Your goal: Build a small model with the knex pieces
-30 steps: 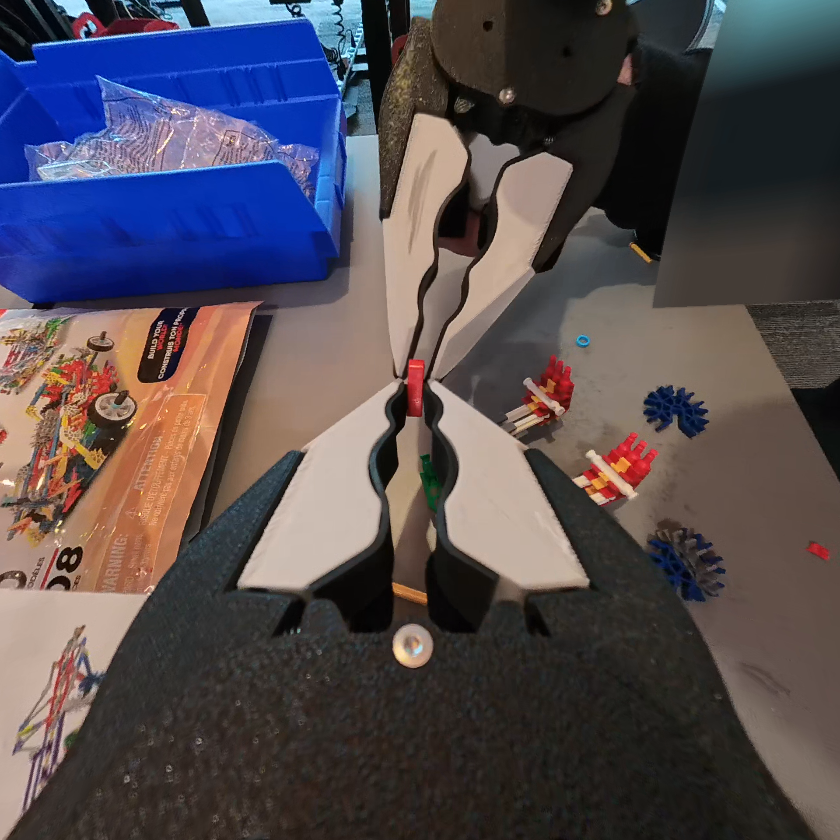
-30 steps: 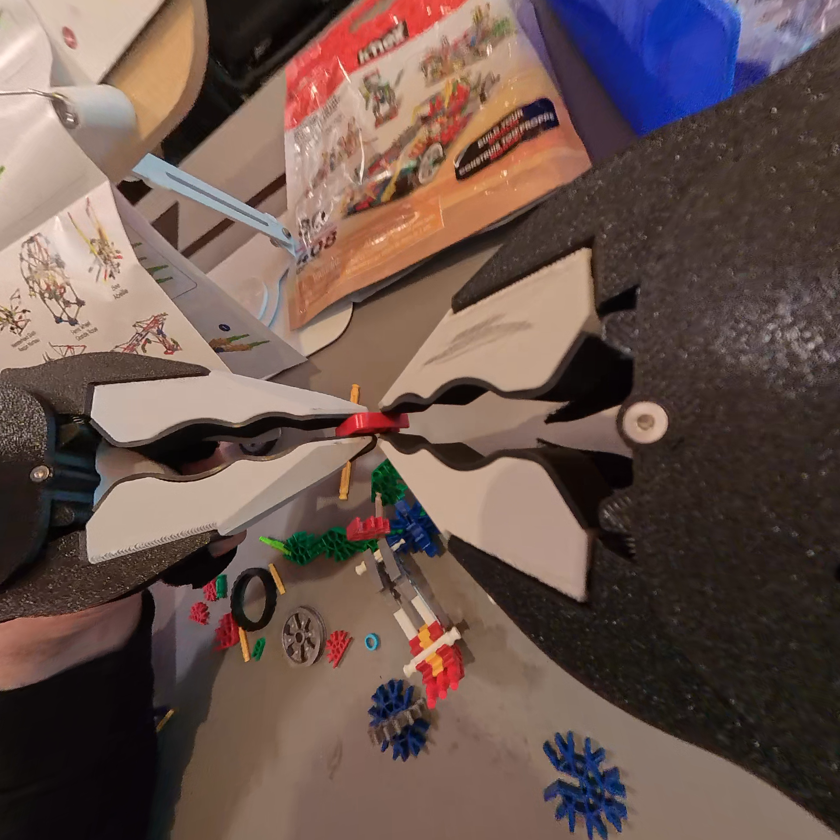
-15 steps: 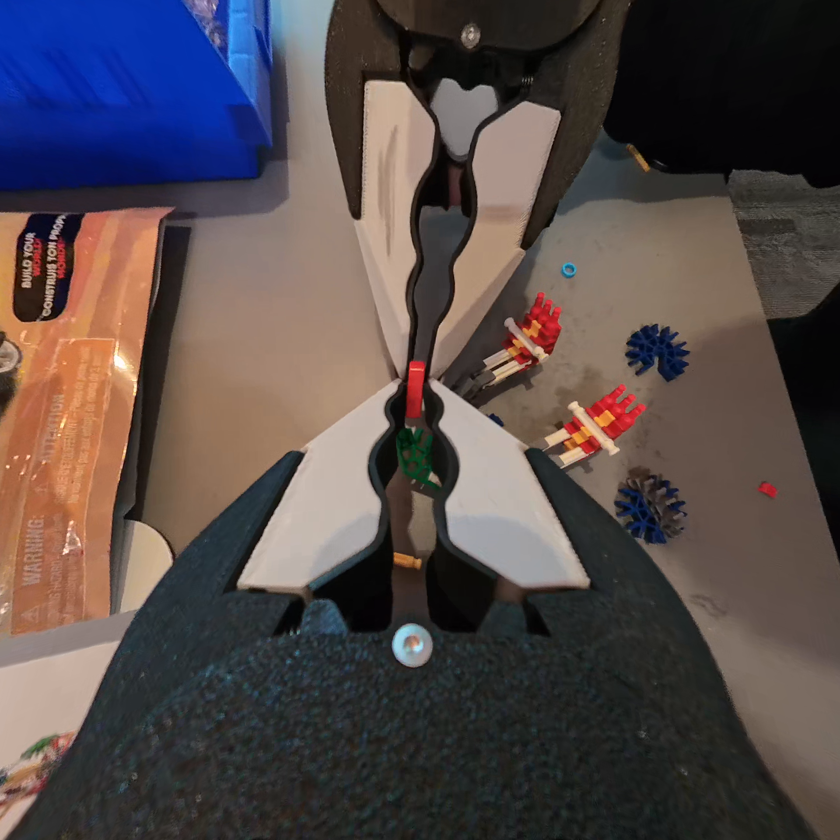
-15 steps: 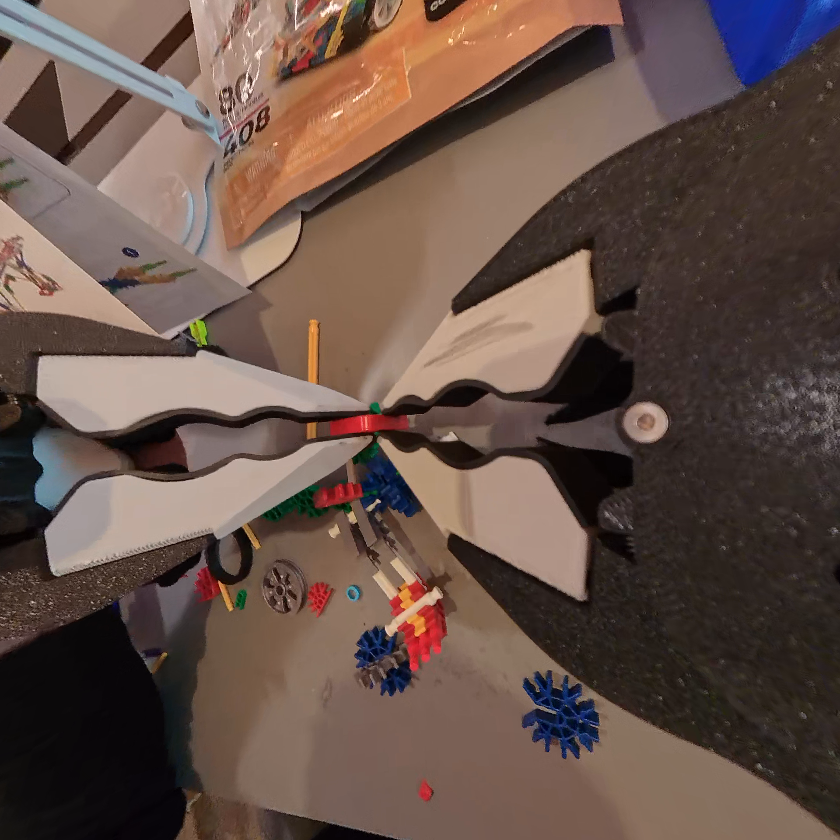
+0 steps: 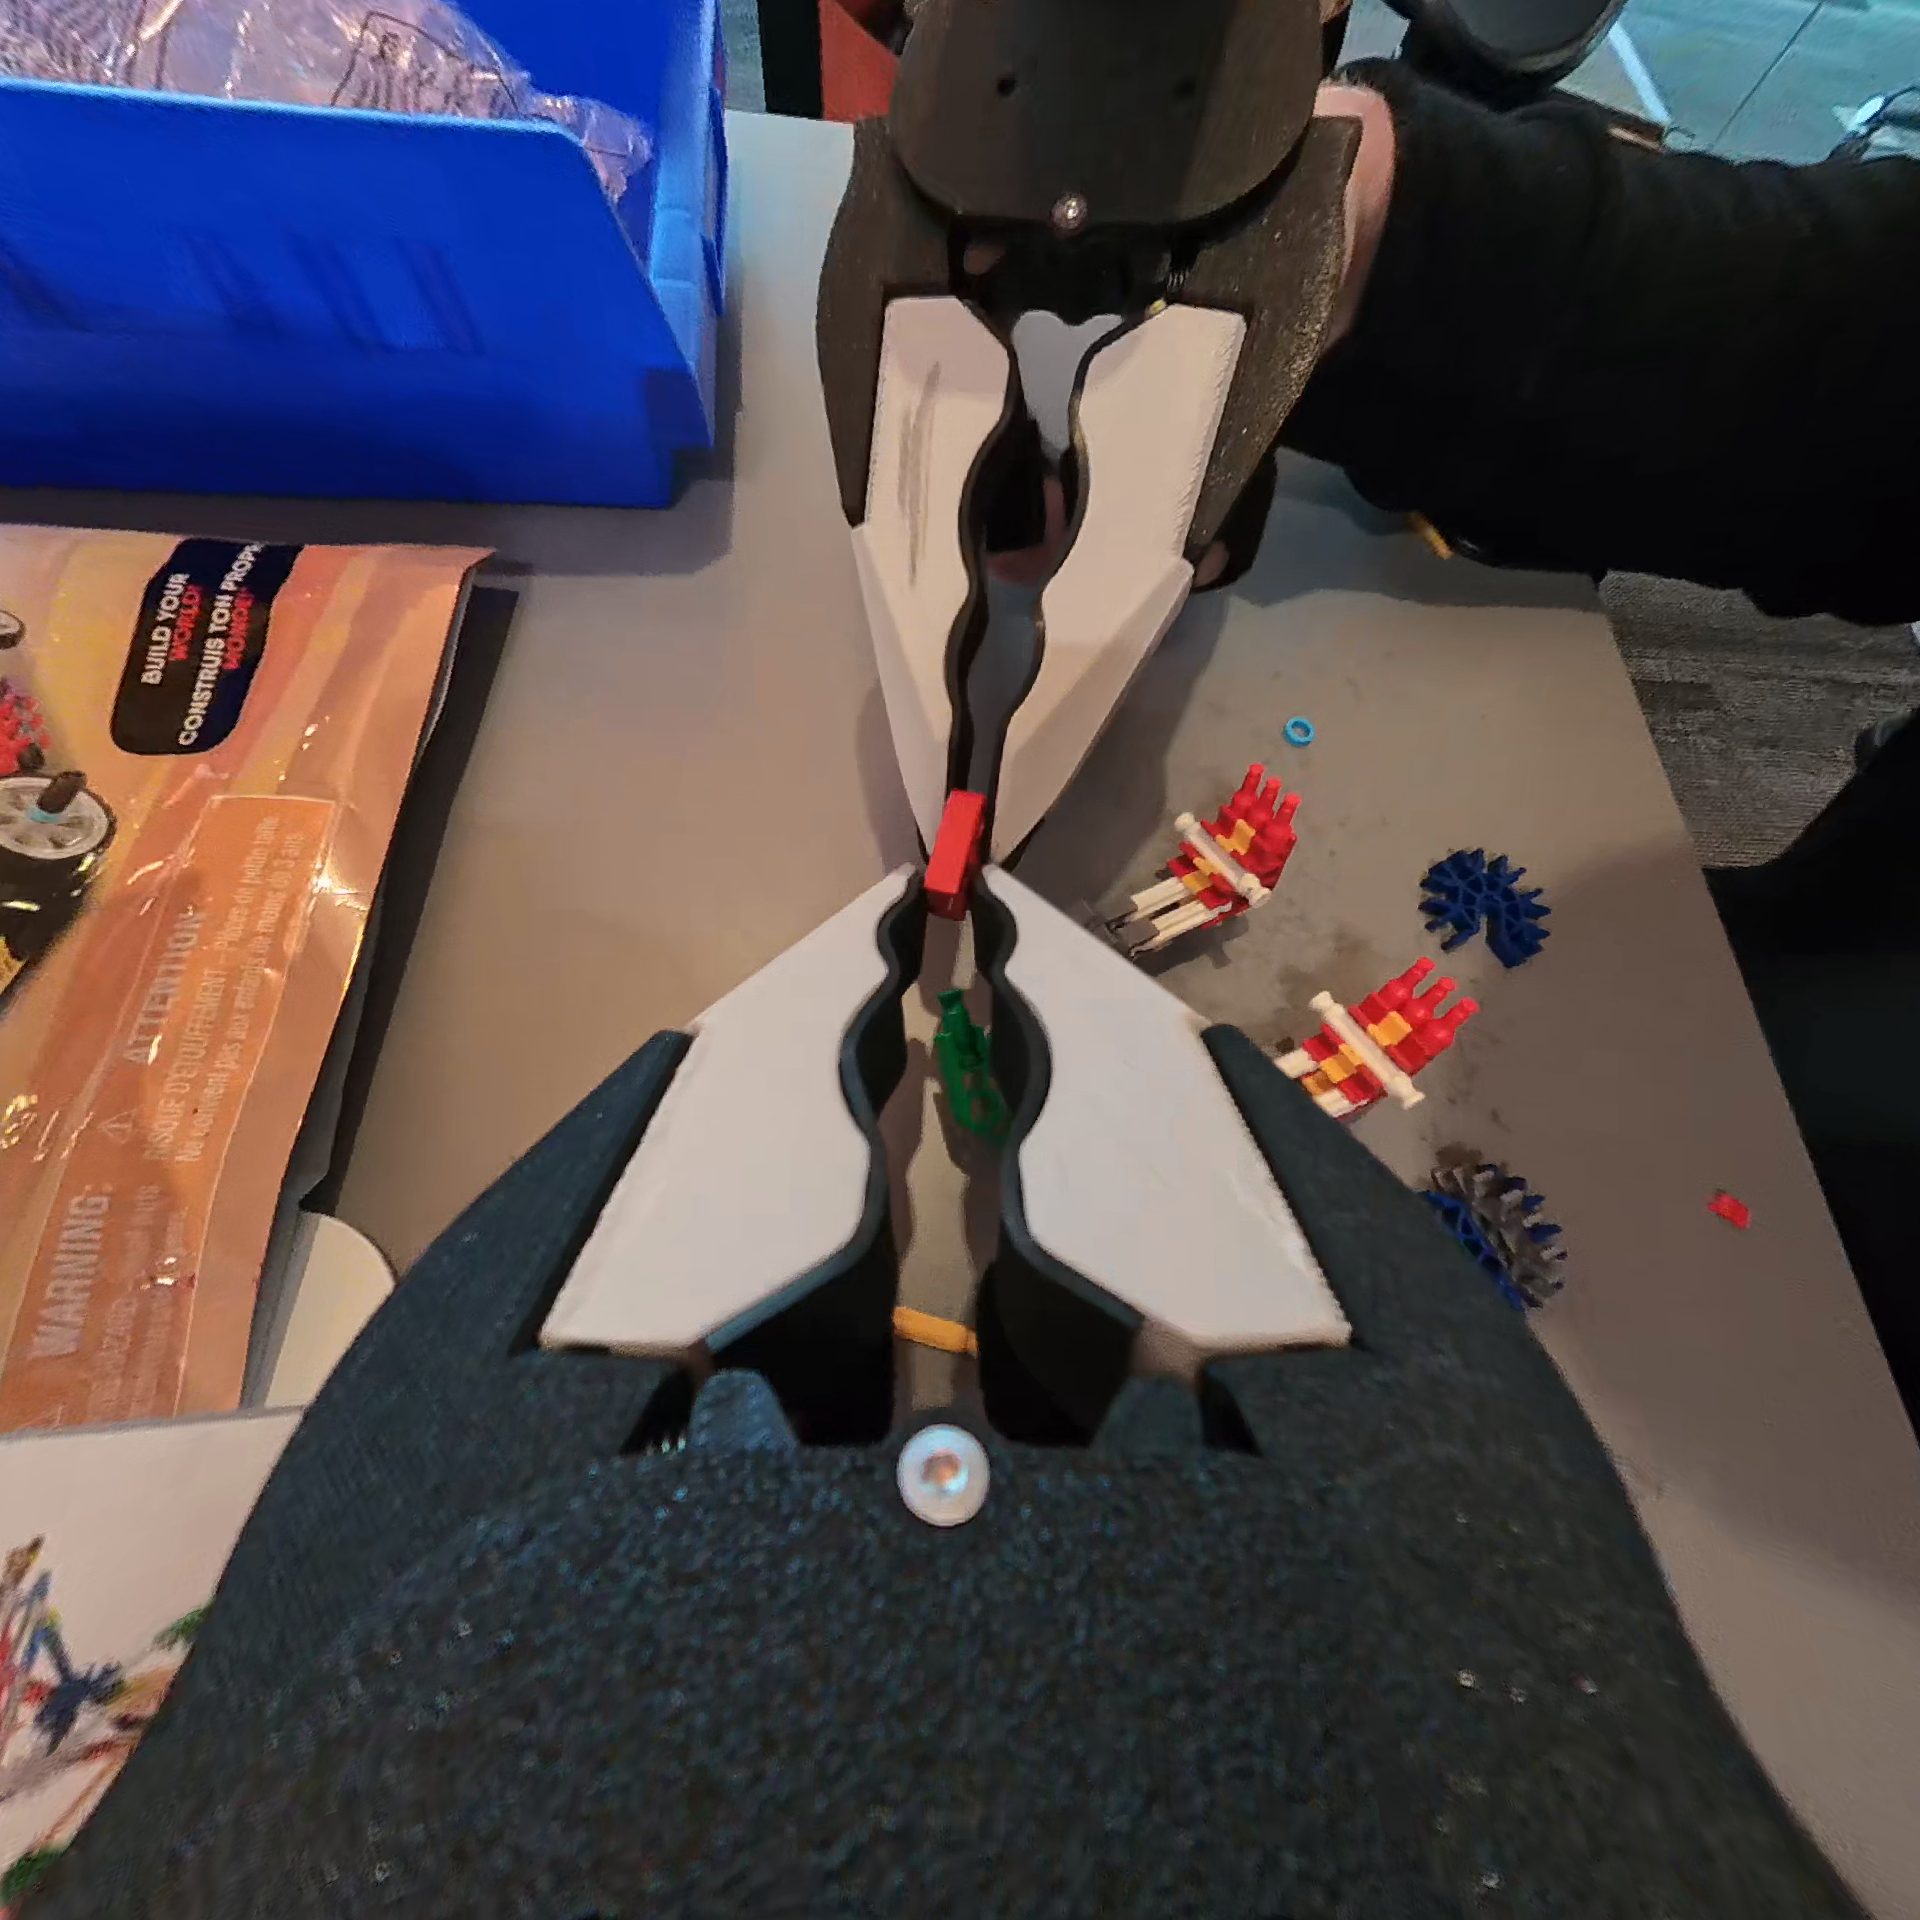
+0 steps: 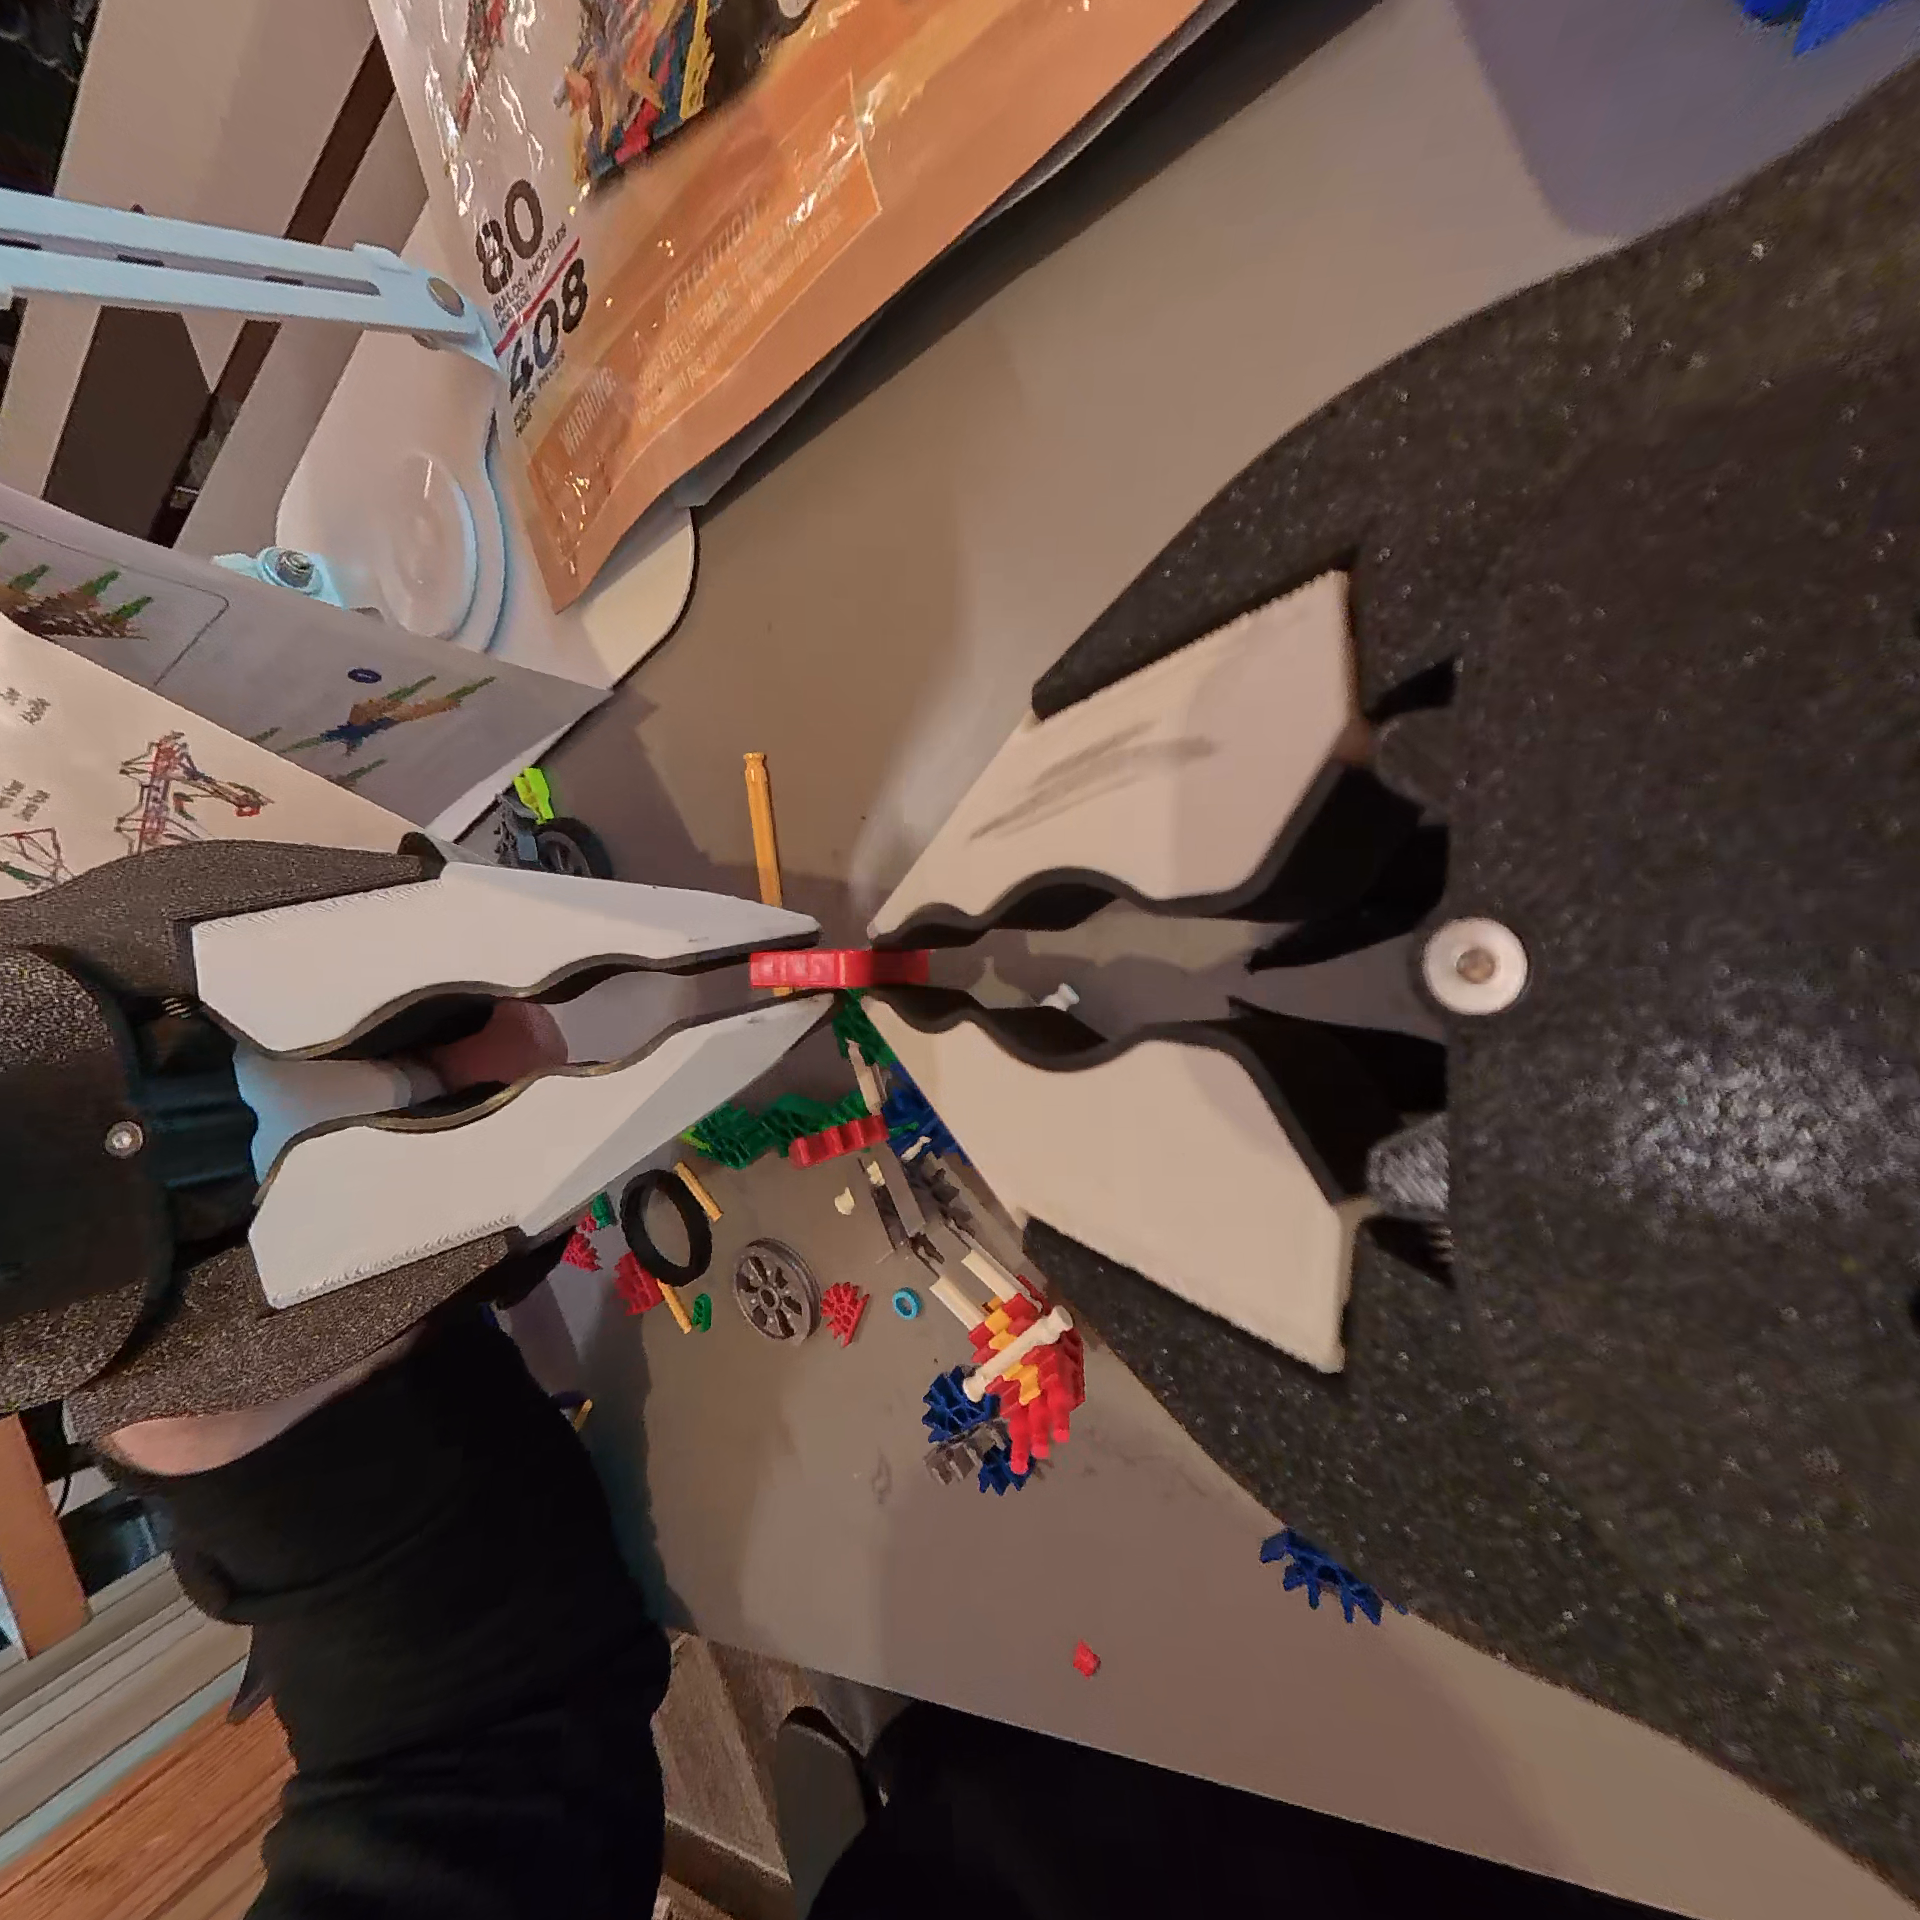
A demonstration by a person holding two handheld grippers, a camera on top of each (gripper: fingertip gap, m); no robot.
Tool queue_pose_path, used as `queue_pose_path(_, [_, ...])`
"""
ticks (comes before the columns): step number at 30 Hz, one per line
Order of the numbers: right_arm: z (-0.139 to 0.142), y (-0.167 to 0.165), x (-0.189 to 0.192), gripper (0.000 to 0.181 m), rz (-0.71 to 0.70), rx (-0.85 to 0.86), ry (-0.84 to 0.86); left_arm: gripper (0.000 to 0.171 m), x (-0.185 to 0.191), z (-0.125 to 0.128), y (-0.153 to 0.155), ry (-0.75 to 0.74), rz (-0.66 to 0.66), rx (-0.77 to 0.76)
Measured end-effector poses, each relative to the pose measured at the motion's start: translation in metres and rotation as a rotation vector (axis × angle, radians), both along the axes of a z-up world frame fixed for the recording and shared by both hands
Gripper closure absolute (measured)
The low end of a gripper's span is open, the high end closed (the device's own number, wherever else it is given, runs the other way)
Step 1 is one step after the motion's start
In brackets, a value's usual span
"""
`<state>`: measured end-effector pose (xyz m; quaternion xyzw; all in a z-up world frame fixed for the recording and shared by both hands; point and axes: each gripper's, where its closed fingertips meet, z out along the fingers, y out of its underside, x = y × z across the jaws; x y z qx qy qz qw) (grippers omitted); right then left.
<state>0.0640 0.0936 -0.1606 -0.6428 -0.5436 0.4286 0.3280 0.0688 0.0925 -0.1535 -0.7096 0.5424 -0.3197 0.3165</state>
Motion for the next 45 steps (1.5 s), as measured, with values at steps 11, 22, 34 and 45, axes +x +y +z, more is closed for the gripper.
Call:
queue_pose_path(11, [-0.011, -0.002, -0.001, 0.174, 0.01, 0.035, -0.067, 0.166, -0.004, -0.019, -0.008, 0.107, -0.02, -0.057])
queue_pose_path(22, [-0.019, -0.005, -0.001, 0.176, 0.022, 0.023, -0.105, 0.152, -0.008, -0.016, -0.001, 0.128, 0.021, -0.025])
queue_pose_path(34, [-0.03, -0.022, -0.005, 0.176, 0.095, -0.109, -0.108, 0.095, -0.012, -0.037, -0.031, 0.025, -0.028, -0.353])
queue_pose_path(45, [-0.019, -0.037, -0.009, 0.176, 0.146, -0.169, -0.048, 0.092, -0.023, -0.016, -0.039, -0.126, -0.044, -0.41])
